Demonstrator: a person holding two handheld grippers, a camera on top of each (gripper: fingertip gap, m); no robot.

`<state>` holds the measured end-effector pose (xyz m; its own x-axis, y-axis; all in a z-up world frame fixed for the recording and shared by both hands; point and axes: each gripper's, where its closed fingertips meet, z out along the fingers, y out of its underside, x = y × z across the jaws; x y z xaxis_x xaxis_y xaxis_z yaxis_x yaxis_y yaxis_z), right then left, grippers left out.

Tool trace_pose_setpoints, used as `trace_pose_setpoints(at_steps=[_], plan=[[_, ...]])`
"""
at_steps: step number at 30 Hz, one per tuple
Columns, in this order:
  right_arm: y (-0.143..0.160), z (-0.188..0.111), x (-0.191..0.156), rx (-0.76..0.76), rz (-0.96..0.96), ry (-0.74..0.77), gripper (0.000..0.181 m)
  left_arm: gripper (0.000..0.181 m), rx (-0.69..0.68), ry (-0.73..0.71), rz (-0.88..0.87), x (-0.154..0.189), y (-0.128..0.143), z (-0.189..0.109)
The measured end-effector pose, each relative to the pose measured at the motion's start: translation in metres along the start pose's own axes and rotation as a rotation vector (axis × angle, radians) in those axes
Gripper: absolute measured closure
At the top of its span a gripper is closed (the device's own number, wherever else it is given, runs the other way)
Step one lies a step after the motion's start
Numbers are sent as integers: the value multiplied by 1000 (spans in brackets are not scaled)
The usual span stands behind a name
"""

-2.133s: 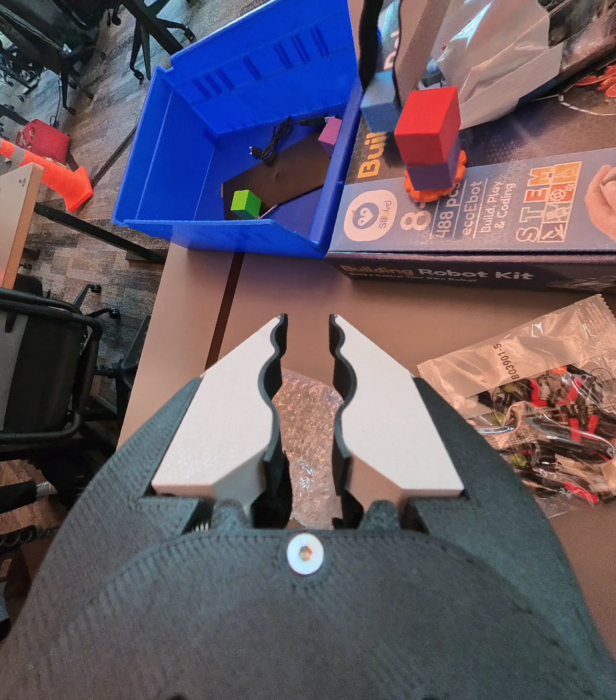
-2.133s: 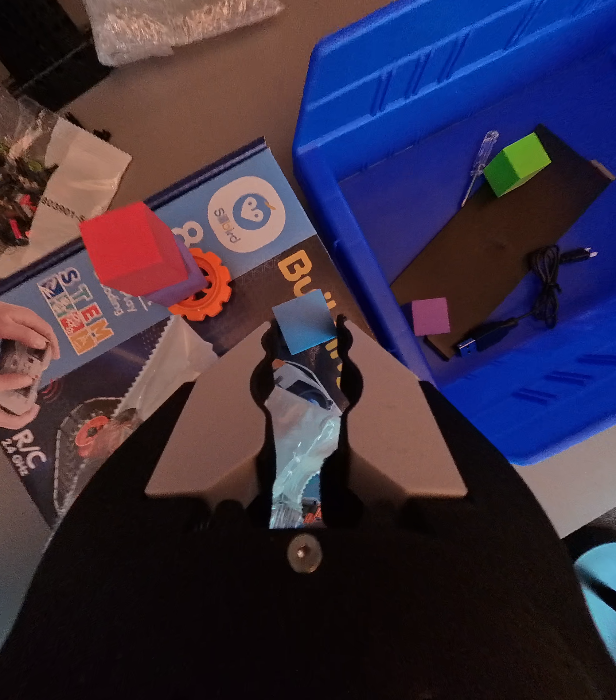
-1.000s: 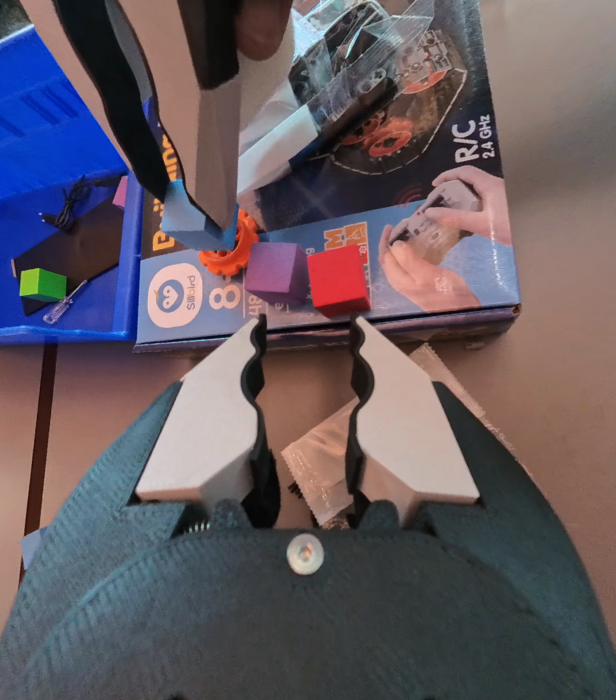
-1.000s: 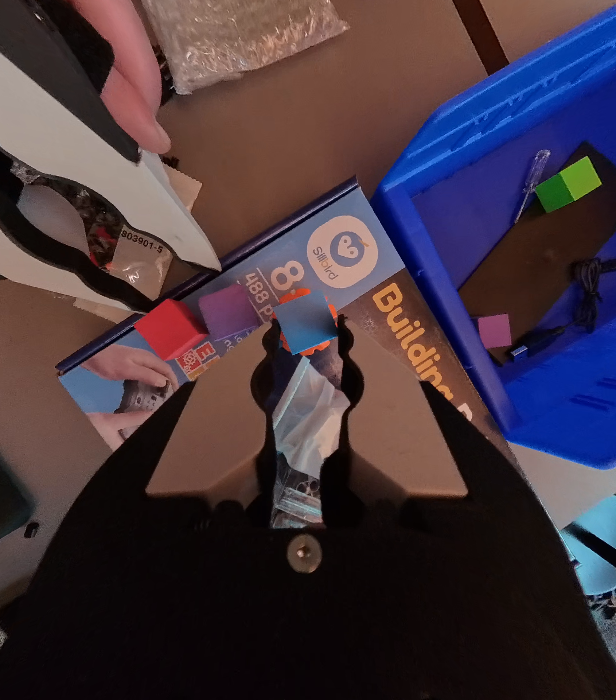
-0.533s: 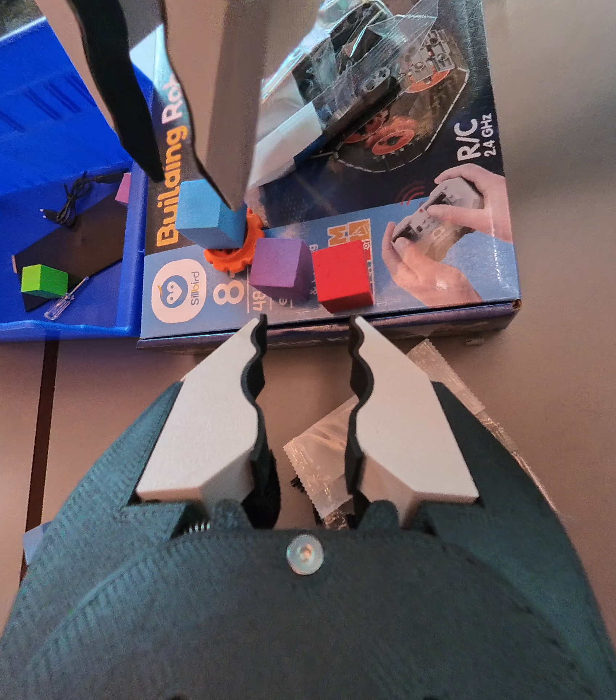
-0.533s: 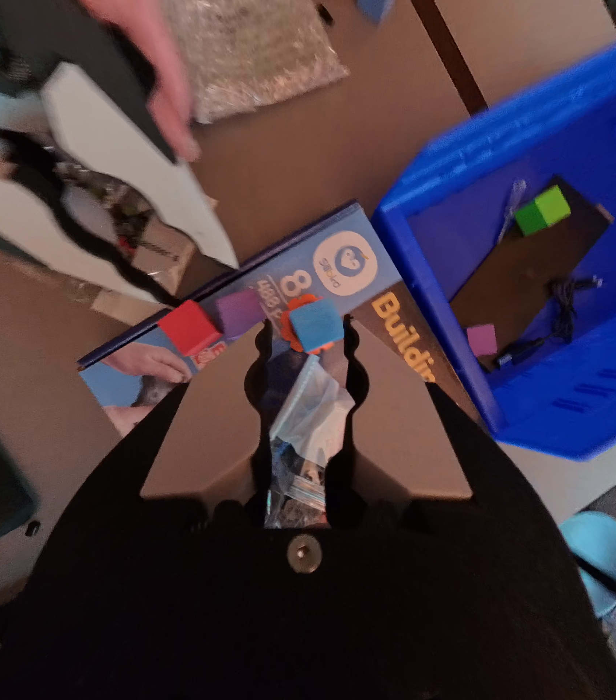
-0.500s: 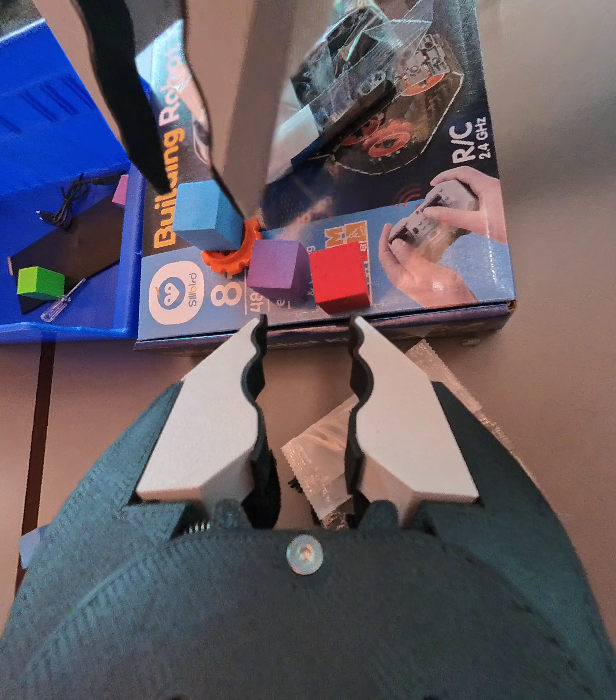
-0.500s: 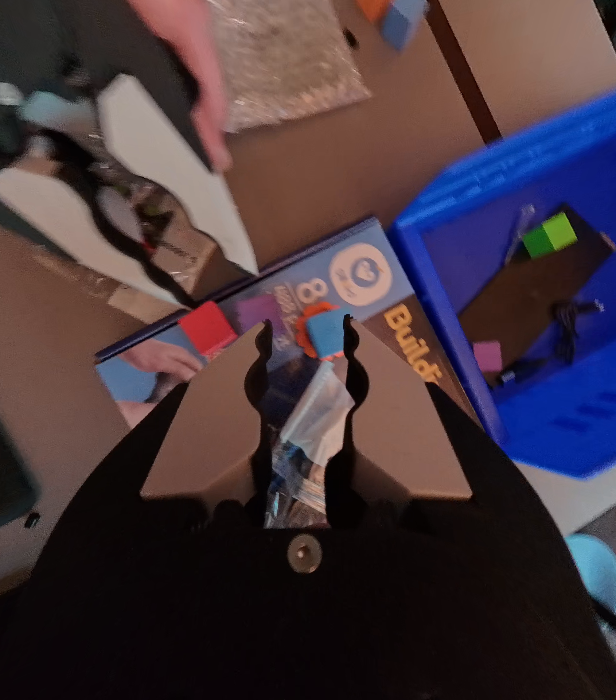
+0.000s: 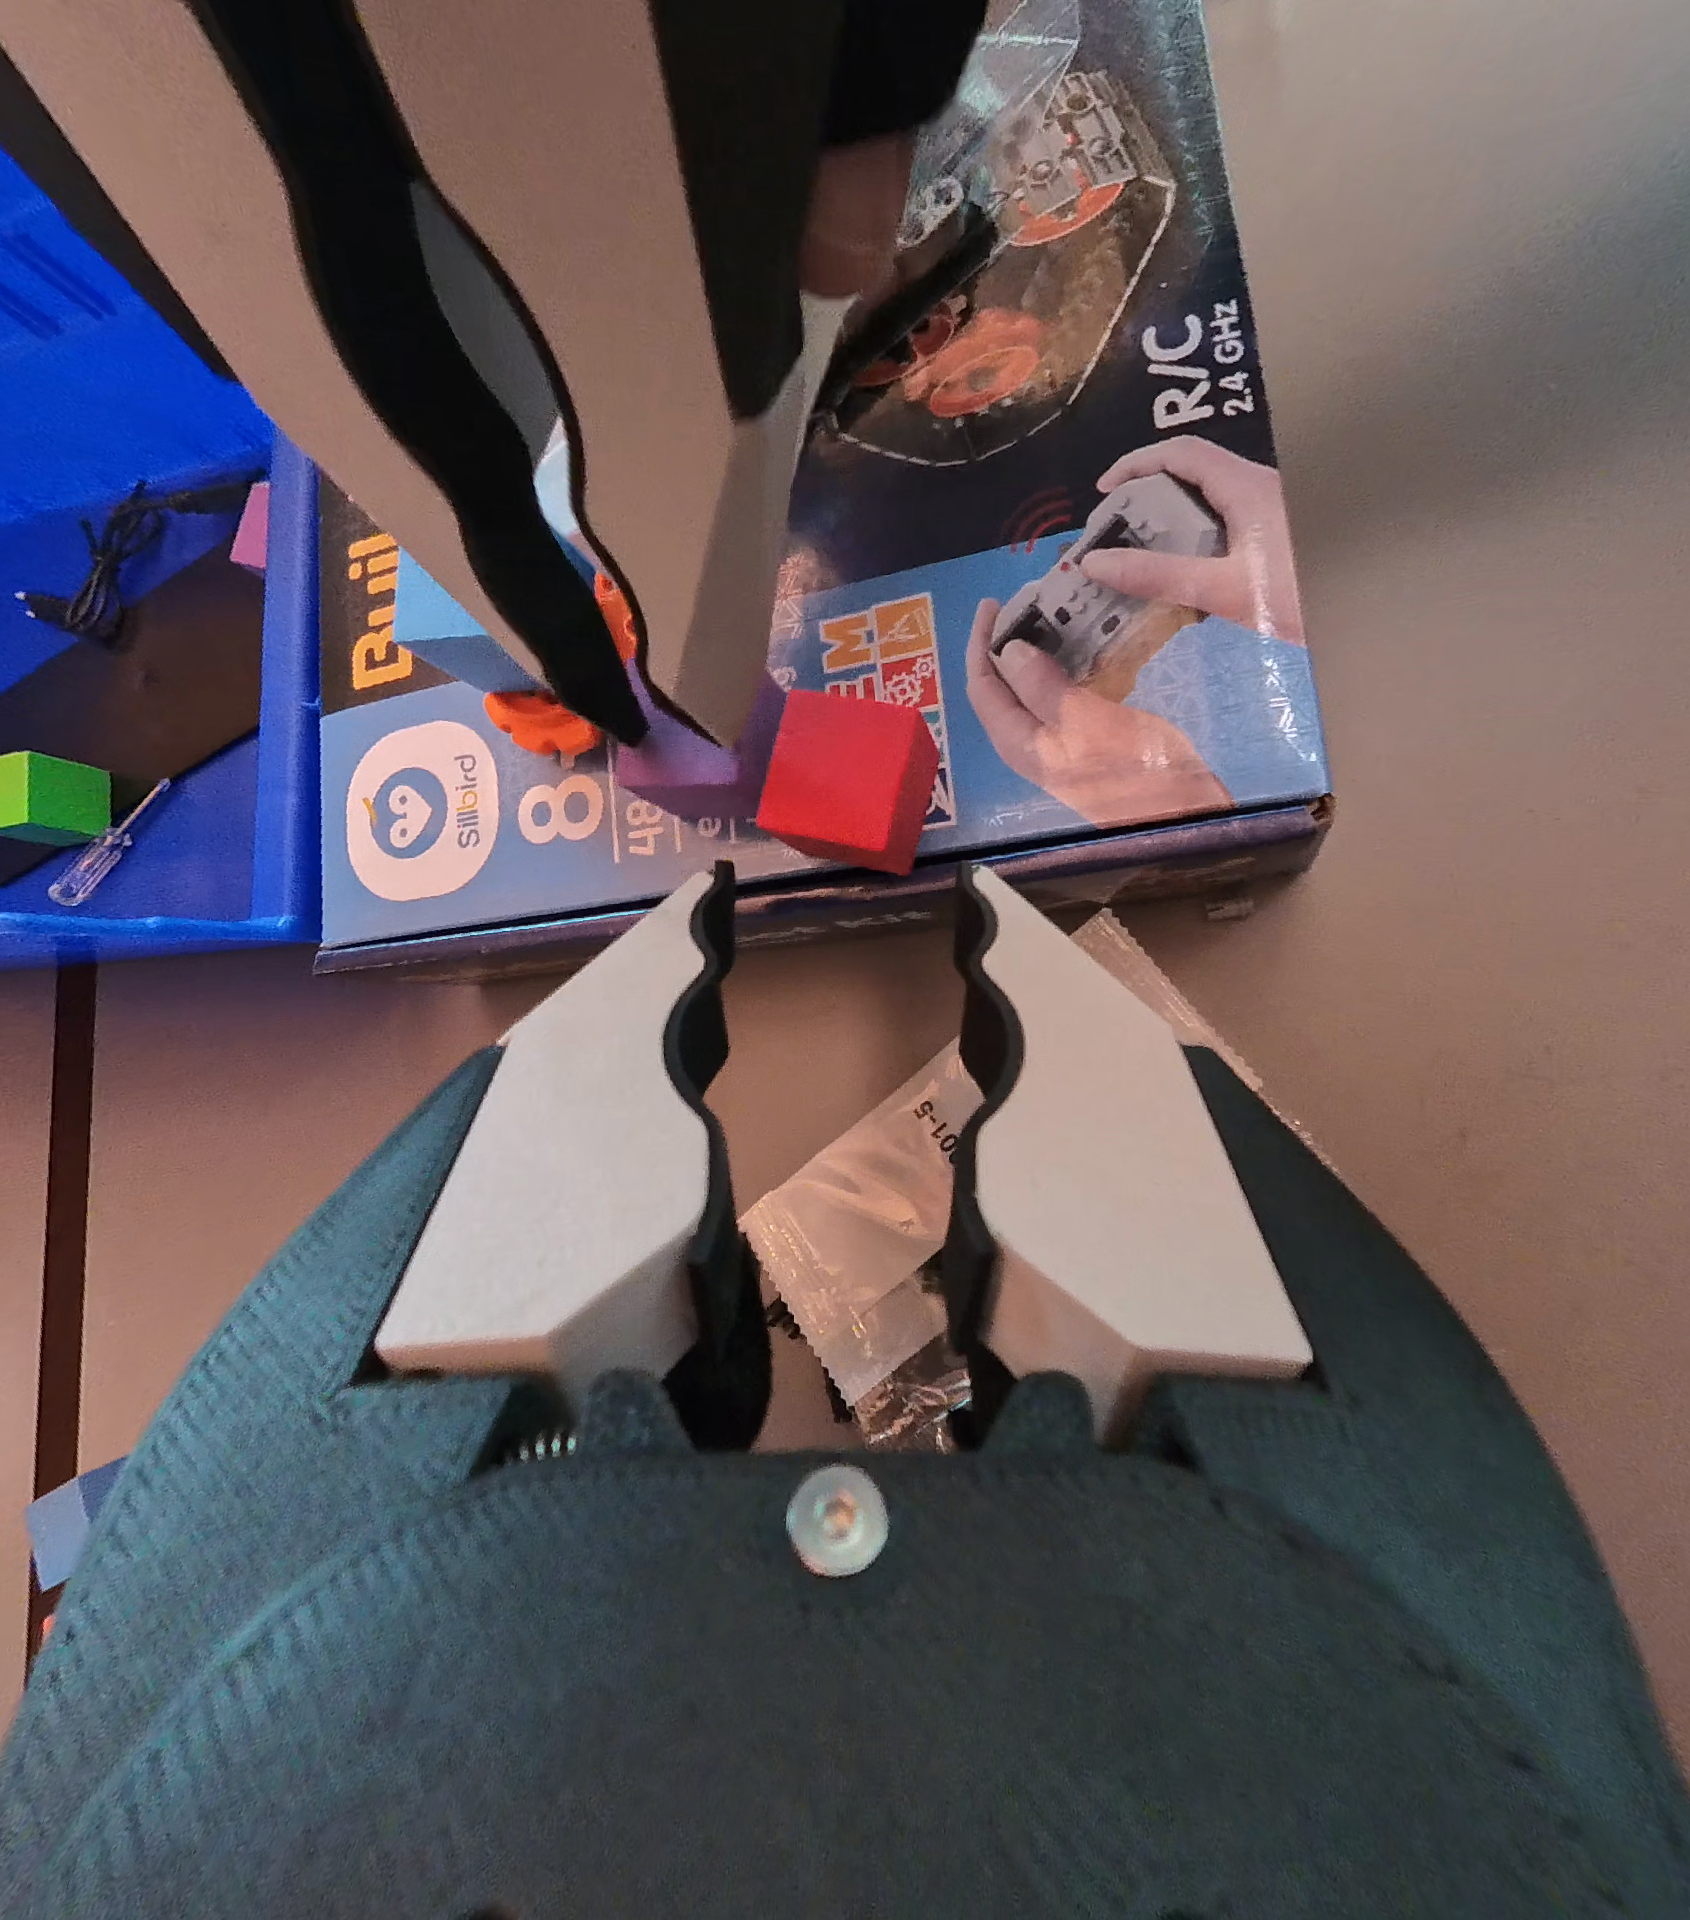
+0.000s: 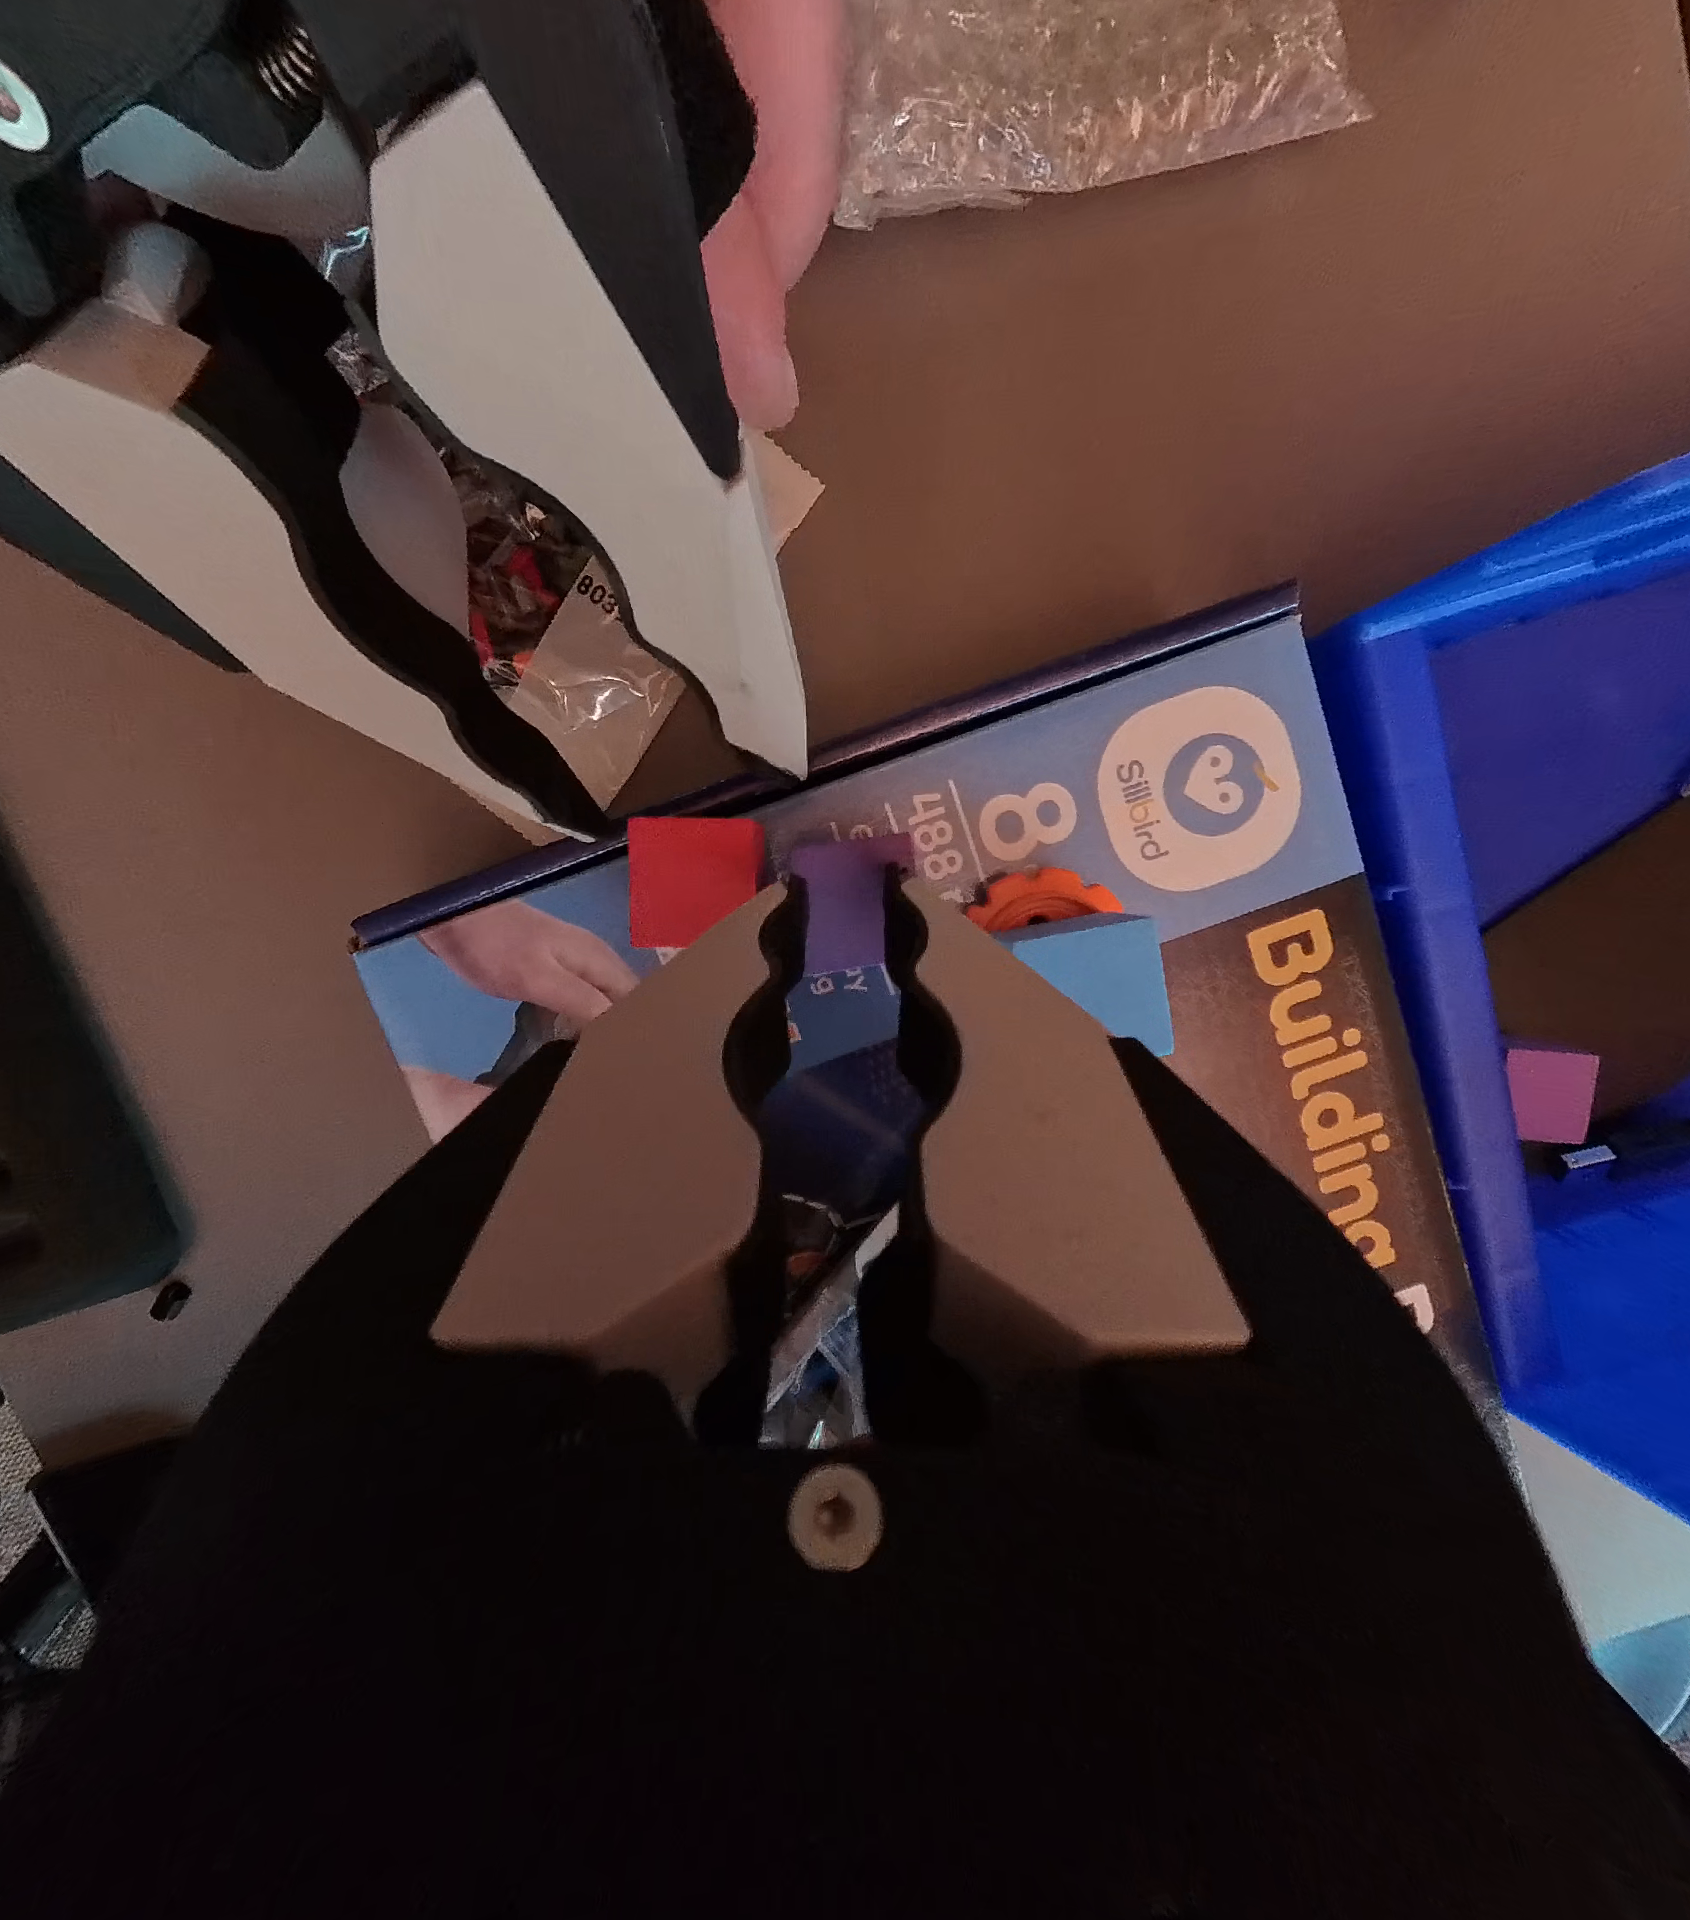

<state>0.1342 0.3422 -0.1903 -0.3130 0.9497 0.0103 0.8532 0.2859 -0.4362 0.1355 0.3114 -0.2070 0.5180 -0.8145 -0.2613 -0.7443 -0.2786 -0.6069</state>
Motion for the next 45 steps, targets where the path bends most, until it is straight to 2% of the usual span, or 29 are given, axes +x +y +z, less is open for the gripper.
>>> trace_pose_setpoints(at_steps=[4,8,13,18,30,38,40,42,45], plan=[[-4,-7,1,31,1,6,158,140,11,-3,-4,-1,-2,-1],[0,-4,5,-4,-1,25,152,143,23,-13,-13,-1,-6,0],[1,2,1,-22,-11,-9,158,154,28,-22,-6,1,-9,5],[6,2,-2,-48,-9,-43,151,156,46,-7,3,6,-13,7],[12,3,-8,-77,-38,-60,151,156,21,40,38,13,-7,0],[15,-1,-12,-90,-66,-65,139,156,15,51,54,16,-7,-1],[15,2,-10,-105,-69,-68,140,156,14,53,56,16,-6,-2],[15,6,-13,-111,-67,-98,153,156,13,51,58,16,-6,-3],[15,6,-16,-109,-68,-119,157,156,14,55,60,16,-6,-4]])
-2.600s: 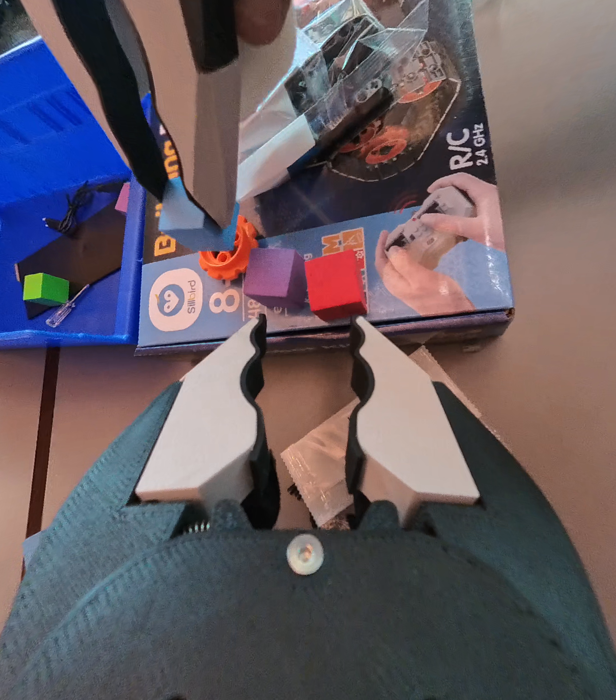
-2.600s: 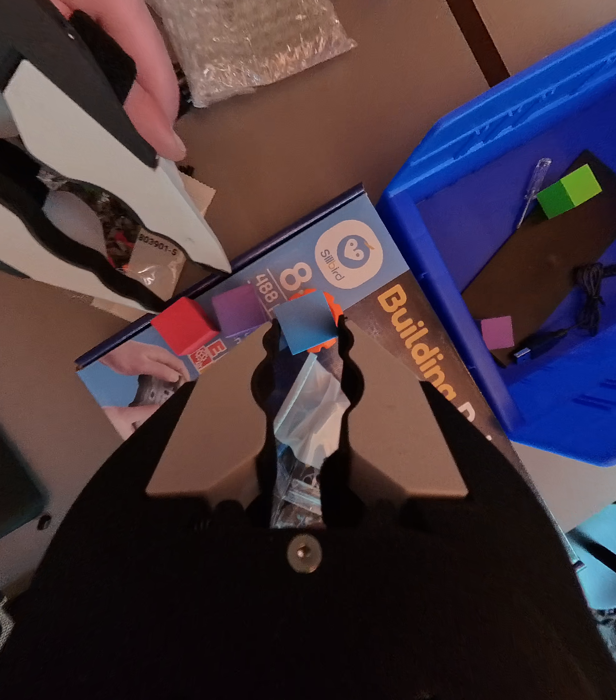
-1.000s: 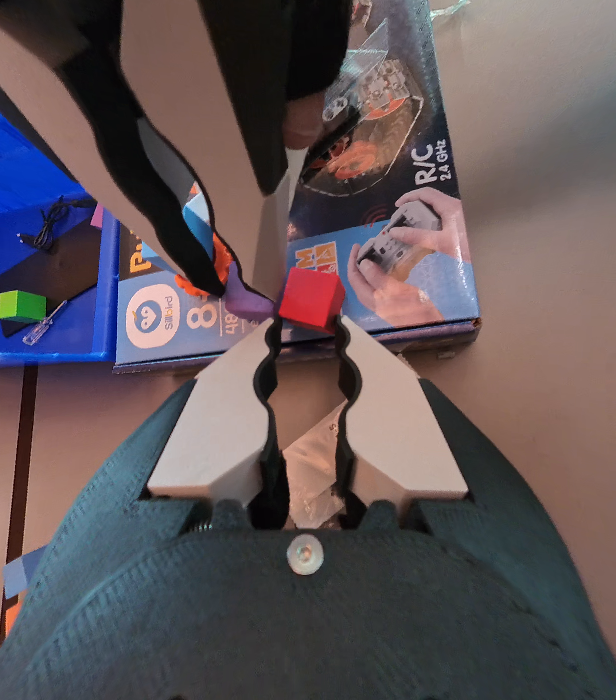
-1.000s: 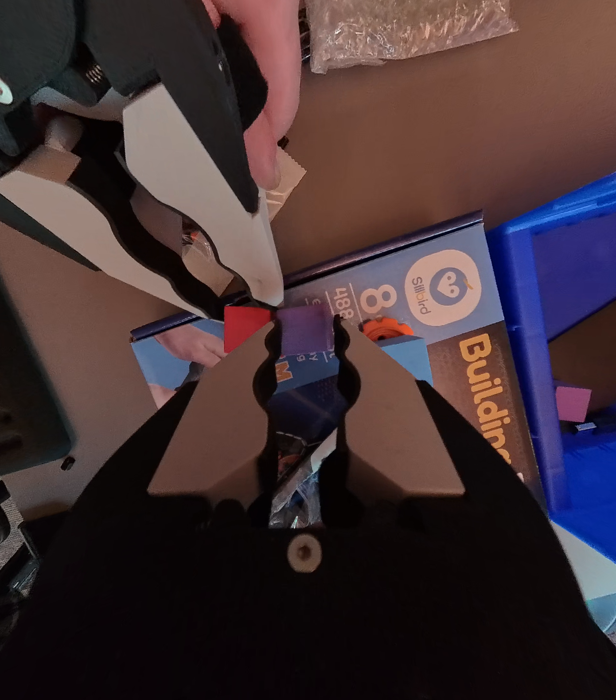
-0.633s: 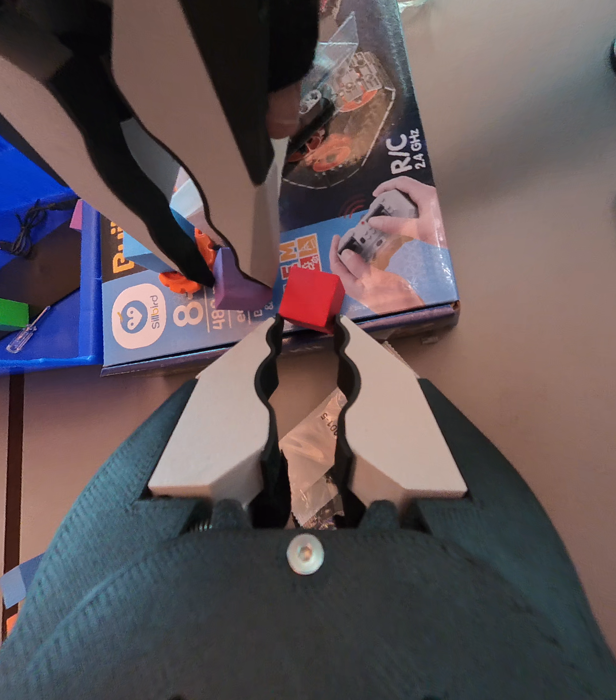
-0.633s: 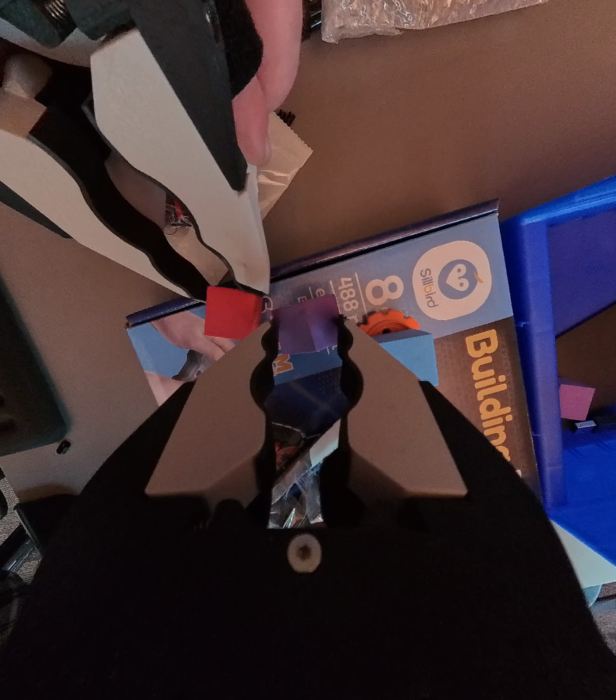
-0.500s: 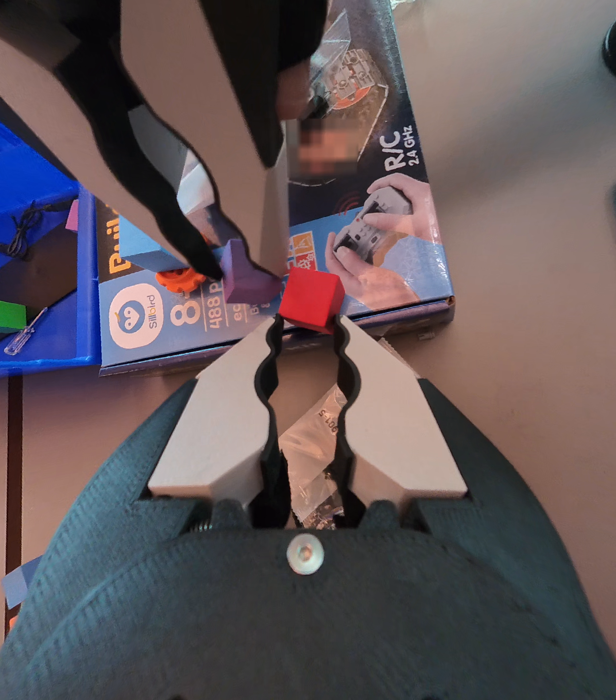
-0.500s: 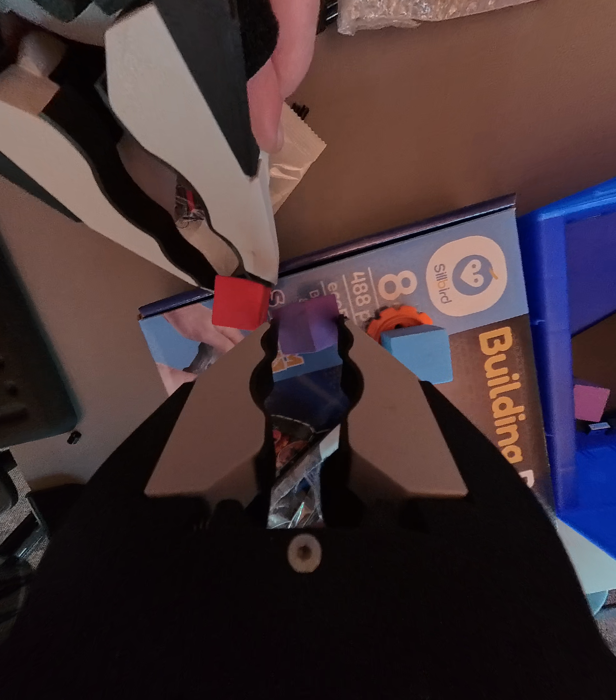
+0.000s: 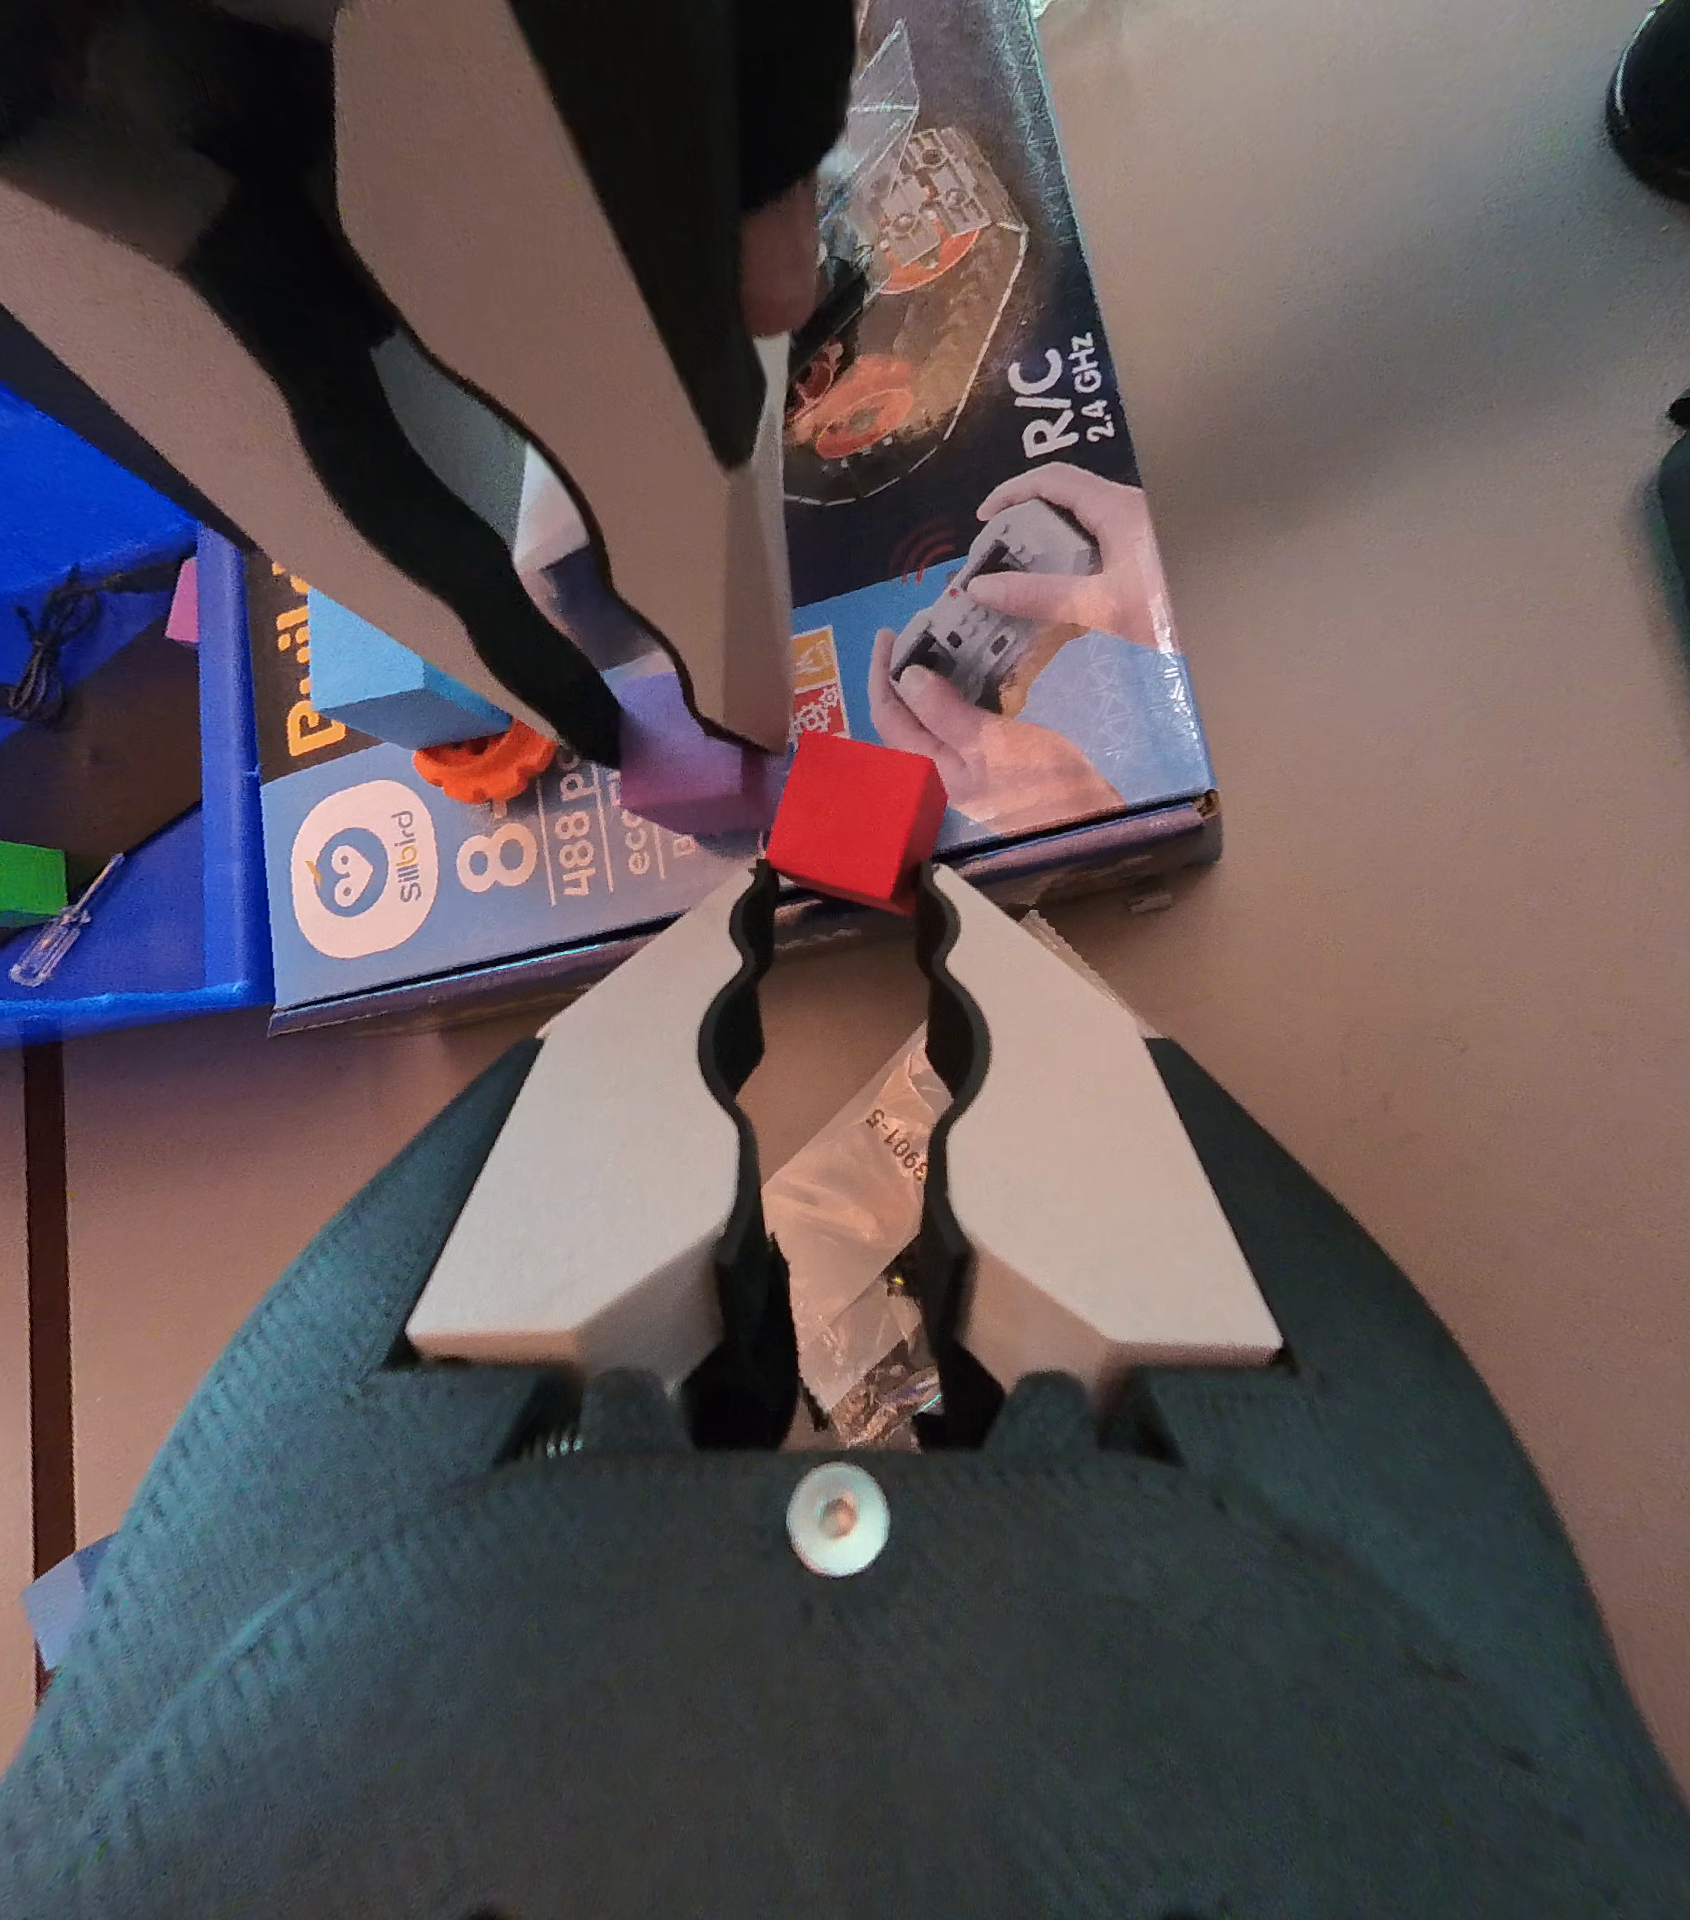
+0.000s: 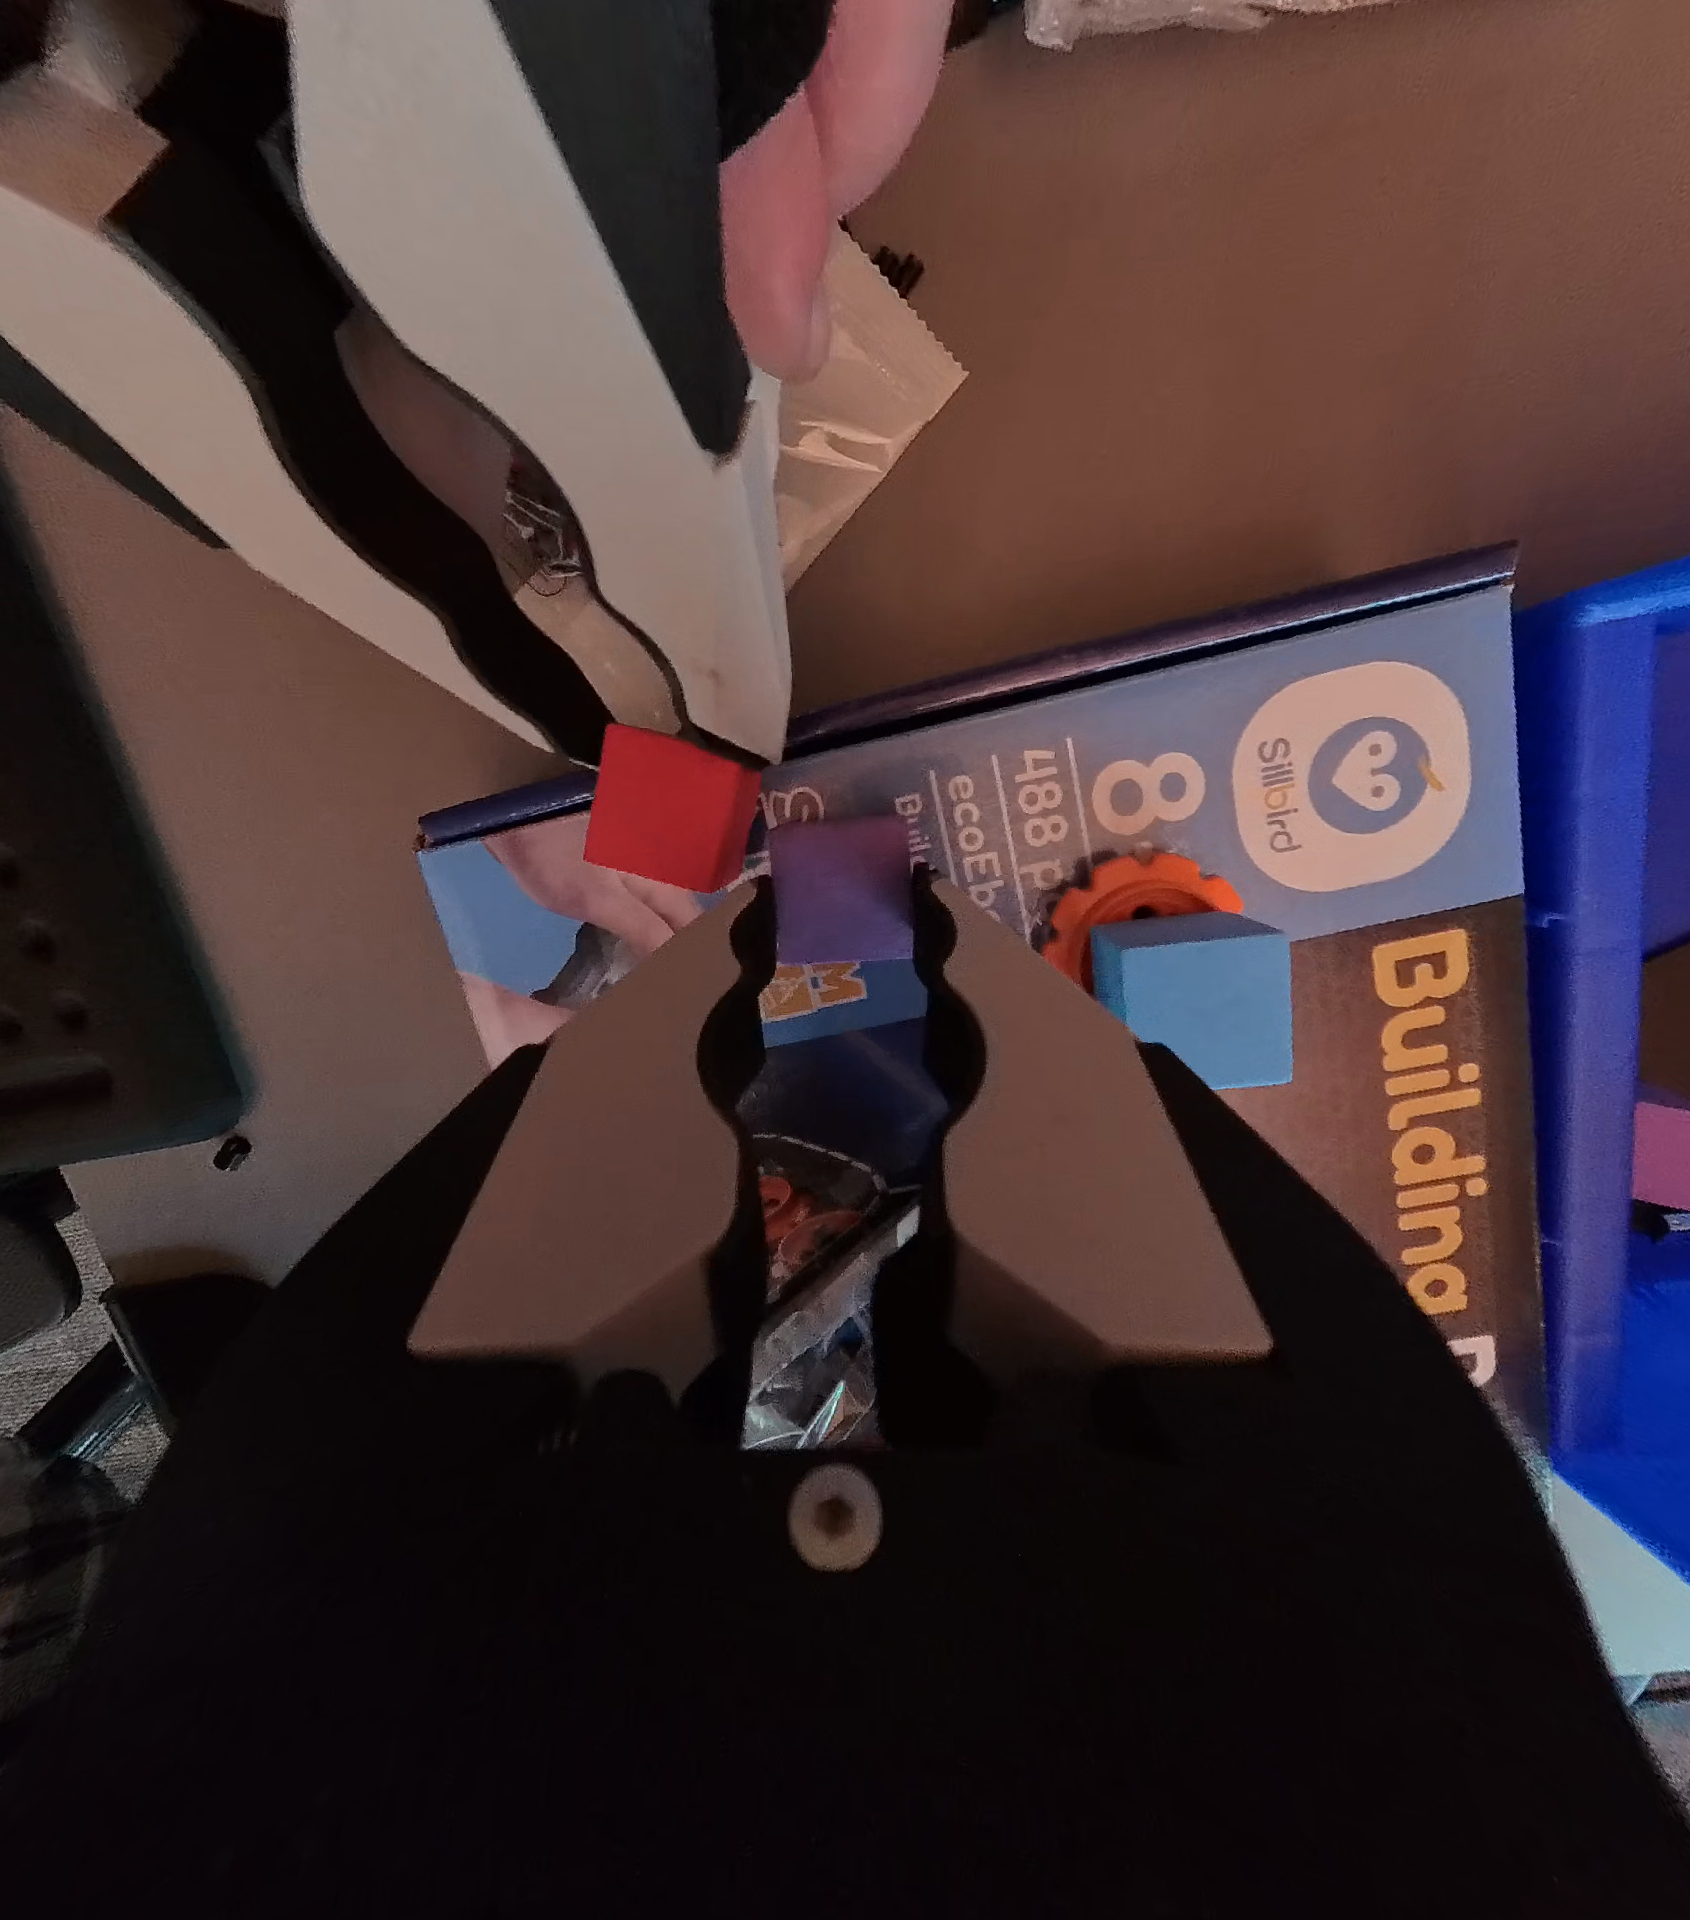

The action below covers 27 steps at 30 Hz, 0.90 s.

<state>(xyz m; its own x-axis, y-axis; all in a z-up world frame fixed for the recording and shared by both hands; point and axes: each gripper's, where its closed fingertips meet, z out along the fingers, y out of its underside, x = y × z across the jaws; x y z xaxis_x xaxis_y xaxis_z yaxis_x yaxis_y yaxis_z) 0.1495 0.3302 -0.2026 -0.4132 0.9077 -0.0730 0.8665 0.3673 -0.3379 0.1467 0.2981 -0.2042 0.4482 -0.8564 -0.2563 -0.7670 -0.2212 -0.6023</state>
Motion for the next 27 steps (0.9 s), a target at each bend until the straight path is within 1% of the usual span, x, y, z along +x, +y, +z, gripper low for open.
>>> trace_pose_setpoints(at_steps=[3,7,10,15,19,27], plan=[[-7,-14,2,41,-12,29,157,156,1,2,0,0,0,0],[-11,-49,25,88,18,136,157,156,-4,3,1,0,1,1],[-6,-60,42,68,38,170,157,156,-6,1,2,0,1,2],[0,-58,55,39,32,147,157,156,-5,-1,0,0,1,2],[-2,-53,53,44,16,117,157,156,-2,-1,-5,-1,2,3],[0,-46,55,22,14,119,155,156,-2,-5,-4,-2,2,3]])
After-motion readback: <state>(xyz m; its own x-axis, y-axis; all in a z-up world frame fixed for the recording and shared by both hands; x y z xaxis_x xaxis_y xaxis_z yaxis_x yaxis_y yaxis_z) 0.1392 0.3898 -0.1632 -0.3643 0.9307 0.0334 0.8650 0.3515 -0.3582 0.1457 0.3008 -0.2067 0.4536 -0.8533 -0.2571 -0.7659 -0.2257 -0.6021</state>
